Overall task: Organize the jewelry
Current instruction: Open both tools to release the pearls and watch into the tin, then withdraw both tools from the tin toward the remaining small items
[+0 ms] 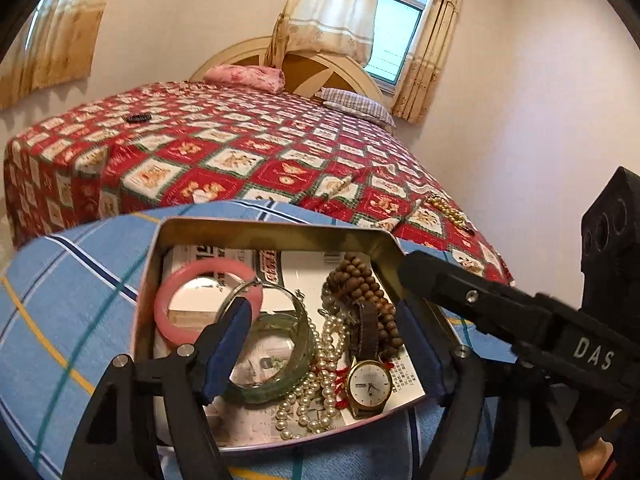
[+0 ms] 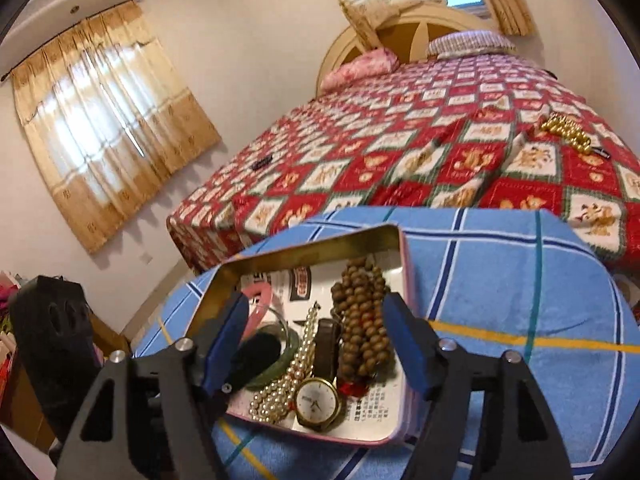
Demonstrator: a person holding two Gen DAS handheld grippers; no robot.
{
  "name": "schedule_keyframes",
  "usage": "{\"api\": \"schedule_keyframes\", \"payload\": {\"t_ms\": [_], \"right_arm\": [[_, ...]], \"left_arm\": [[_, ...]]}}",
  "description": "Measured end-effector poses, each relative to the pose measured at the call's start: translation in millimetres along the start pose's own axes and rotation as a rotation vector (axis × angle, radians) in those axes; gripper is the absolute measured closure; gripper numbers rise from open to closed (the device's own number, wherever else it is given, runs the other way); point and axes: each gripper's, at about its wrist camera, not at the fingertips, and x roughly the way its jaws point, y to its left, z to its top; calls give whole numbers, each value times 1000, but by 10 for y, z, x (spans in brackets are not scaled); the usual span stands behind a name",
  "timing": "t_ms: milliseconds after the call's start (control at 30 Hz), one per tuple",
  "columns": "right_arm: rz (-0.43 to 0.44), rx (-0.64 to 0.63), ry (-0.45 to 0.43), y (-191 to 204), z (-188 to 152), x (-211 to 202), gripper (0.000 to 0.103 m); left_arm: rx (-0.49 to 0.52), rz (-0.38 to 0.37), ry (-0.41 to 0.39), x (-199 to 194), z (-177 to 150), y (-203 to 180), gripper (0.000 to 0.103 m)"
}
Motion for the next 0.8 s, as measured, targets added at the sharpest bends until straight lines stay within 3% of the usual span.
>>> {"api": "schedule_keyframes", "payload": {"t_ms": [267,800], "right_arm": [[-22,41,-13,-10,-15,-150,30],[-101,-17,144,205,-770,-661,30]], "left_arm": [[-11,87,-11,-372,12,49,28],[-126,145,13,-1172,-620,107,28]]}}
